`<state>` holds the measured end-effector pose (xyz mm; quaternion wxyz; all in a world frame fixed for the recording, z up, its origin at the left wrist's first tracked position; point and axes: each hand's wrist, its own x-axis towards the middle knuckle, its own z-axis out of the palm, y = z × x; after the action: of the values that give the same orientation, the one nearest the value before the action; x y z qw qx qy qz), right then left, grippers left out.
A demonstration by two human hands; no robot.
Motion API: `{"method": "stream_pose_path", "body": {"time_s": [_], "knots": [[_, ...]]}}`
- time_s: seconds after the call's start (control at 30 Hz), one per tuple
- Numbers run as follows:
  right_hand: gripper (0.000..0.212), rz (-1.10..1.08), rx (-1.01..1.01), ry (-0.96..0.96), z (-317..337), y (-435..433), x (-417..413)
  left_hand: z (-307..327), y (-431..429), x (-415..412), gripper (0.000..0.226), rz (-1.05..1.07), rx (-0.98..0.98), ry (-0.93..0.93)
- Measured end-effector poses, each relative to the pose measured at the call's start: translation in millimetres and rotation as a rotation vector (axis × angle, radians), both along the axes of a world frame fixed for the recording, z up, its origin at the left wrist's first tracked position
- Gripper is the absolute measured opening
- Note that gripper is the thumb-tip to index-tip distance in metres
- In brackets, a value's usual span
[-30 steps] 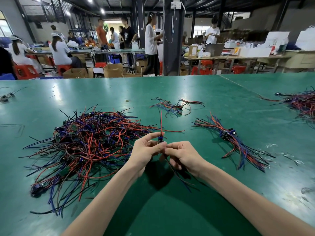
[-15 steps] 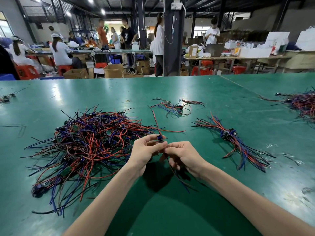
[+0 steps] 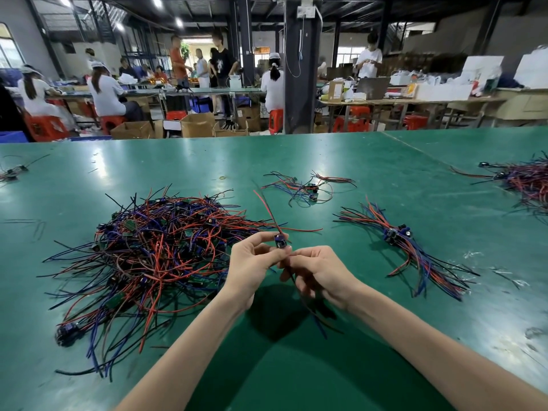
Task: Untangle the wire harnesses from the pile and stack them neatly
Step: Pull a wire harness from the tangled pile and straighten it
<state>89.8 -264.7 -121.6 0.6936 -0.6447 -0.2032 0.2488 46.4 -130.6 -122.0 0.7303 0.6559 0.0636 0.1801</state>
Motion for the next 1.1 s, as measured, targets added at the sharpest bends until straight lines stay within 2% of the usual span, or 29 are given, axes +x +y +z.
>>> {"method": "stream_pose_path", "body": {"time_s": [0.17,0.63,0.8,0.93,1.1], "knots": [[0.021,-0.033,0.011,0.07,-2,3,-1,-3,0,1,0.021,0.032,0.09,-0.024],[0.016,0.066,-0.183,0.158,3,-14,-6,-8,4,12,0.021,0.109,-0.116,0.066],[0.016,-0.014,-0.239,0.043,8,-19,-2,5,3,13,0.018,0.05,-0.262,-0.012],[0.013,-0.068,-0.248,0.009,7,-21,-1,13,-6,6,0.021,0.022,-0.246,-0.055],[0.021,-0.034,-0.293,-0.064,12,-22,-2,24,0,4,0.017,0.081,-0.268,-0.096]]}}
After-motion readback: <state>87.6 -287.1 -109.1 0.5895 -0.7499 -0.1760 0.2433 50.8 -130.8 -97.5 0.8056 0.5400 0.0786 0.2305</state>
